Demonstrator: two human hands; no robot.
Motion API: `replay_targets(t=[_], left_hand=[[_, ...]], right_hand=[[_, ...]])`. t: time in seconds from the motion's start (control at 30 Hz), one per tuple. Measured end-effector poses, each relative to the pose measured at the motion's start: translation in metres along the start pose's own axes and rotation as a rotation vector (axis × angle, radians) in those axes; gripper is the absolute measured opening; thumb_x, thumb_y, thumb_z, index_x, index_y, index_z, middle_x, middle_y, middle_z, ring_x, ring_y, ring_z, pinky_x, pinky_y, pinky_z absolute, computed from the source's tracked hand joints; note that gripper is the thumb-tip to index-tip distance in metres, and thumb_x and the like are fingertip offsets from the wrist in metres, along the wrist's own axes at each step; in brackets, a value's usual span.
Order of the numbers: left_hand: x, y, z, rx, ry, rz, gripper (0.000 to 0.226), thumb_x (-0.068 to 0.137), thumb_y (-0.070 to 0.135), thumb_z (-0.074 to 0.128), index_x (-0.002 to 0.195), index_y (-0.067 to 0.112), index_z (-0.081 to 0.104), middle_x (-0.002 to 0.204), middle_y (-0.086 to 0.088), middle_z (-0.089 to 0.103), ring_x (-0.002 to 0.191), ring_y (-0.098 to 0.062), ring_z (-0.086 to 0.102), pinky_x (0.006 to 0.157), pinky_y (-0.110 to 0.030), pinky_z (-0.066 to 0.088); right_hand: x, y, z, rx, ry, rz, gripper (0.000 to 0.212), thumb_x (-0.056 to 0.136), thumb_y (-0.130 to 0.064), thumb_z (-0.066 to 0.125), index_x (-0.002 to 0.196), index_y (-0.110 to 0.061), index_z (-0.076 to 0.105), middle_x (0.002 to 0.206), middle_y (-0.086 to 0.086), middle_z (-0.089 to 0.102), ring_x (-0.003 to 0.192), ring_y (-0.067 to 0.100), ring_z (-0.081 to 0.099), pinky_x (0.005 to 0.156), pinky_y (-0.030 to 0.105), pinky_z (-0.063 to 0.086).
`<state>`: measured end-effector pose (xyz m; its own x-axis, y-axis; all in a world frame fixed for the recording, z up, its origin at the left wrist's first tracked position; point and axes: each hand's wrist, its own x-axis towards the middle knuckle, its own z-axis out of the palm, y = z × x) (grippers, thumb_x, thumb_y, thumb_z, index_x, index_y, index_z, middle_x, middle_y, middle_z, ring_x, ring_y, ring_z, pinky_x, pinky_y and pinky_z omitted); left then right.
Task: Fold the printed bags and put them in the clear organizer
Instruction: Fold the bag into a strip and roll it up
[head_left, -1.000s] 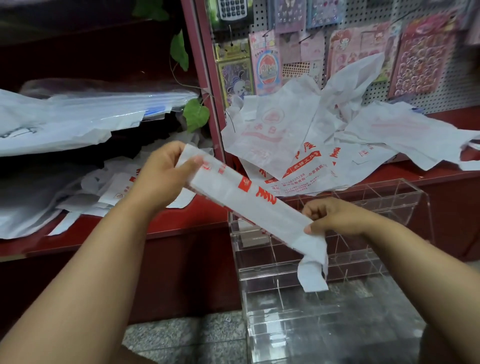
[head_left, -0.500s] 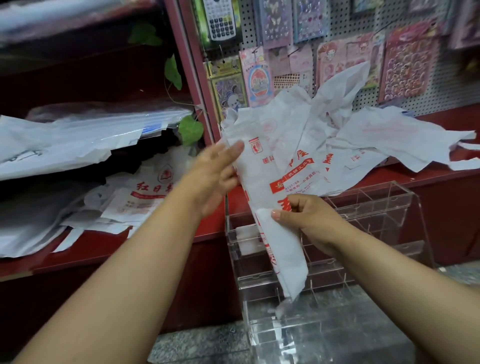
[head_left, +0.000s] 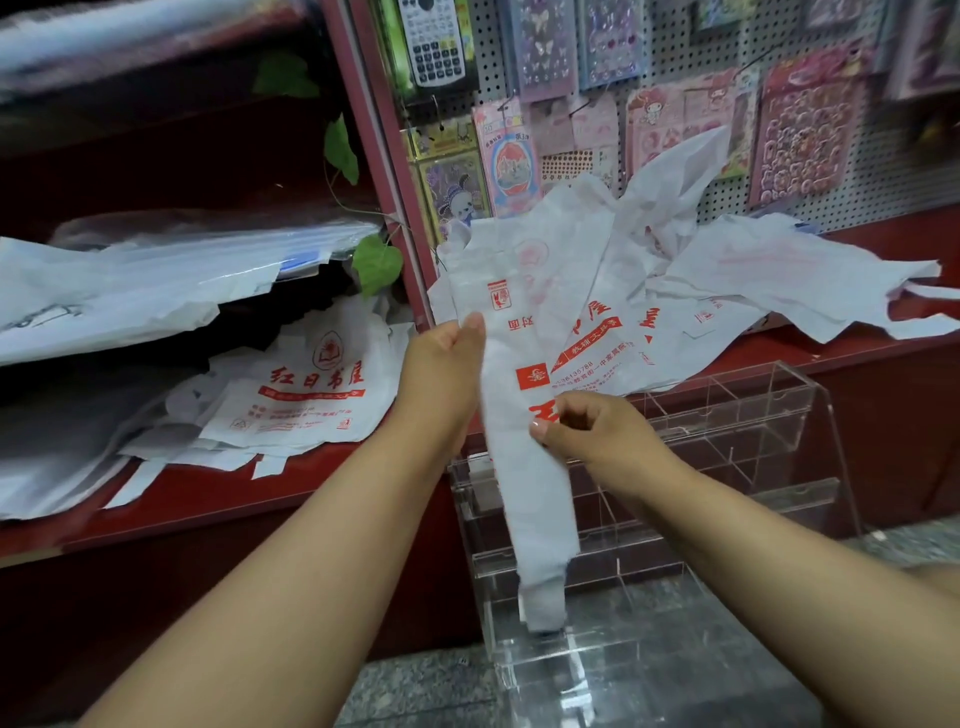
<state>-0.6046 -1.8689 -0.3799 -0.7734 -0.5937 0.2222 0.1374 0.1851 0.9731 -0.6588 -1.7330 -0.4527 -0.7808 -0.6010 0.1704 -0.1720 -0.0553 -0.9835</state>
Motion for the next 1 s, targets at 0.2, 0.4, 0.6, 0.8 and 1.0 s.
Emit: replay_targets(t=[0.2,0.4,0.6,0.8,1.0], left_hand=[[-0.031,-0.031,-0.012,0.037,-0.284,-0.196,0.017,0.092,0.018,0.065,0.102,0.006,0.07,0.096,-0.008,0.076,0.088,-0.024,0.073,0.074,-0.031,0.059],[-0.041,-0.049,-0.018,-0.06,-0.119,-0.141,0.012,0.093,0.009,0.063,0.099,0.009,0.073,0.091,-0.009,0.076,0.084,-0.025,0.073,0.063,-0.03,0.057],[-0.043,-0.047,-0.023,0.214,0.117,0.162,0.009,0.087,0.024,0.071,0.079,0.027,0.074,0.124,0.01,0.055,0.117,-0.013,0.055,0.098,-0.029,0.048],[-0.042,-0.038,-0.023,0.051,-0.015,0.075,0.028,0.095,0.024,0.061,0.086,0.0,0.073,0.092,-0.026,0.07,0.083,-0.035,0.068,0.086,-0.06,0.052],[-0.038,-0.037,-0.019,-0.246,-0.089,-0.186,0.031,0.102,0.027,0.047,0.1,0.007,0.071,0.097,-0.012,0.075,0.09,-0.024,0.072,0.083,-0.035,0.058]], right_hand=[[0.002,-0.003,0.006,0.124,0.135,-0.003,0.016,0.087,-0.012,0.067,0.074,-0.003,0.066,0.073,0.01,0.067,0.067,0.015,0.062,0.066,0.03,0.052],[0.005,0.0,0.009,0.066,0.109,-0.022,0.02,0.088,-0.014,0.067,0.079,0.004,0.065,0.083,0.02,0.068,0.074,0.019,0.061,0.08,0.041,0.052],[0.007,-0.013,0.006,-0.014,0.08,-0.097,0.019,0.089,-0.016,0.065,0.076,-0.002,0.067,0.084,0.023,0.067,0.075,0.018,0.058,0.081,0.037,0.049],[0.009,-0.012,0.003,0.003,0.051,-0.084,0.005,0.084,-0.014,0.071,0.081,-0.009,0.071,0.089,0.014,0.071,0.08,0.016,0.064,0.081,0.033,0.053],[0.012,0.007,0.002,0.006,0.003,0.05,0.007,0.08,-0.006,0.074,0.086,-0.002,0.071,0.082,-0.001,0.074,0.073,0.009,0.07,0.066,0.021,0.054]])
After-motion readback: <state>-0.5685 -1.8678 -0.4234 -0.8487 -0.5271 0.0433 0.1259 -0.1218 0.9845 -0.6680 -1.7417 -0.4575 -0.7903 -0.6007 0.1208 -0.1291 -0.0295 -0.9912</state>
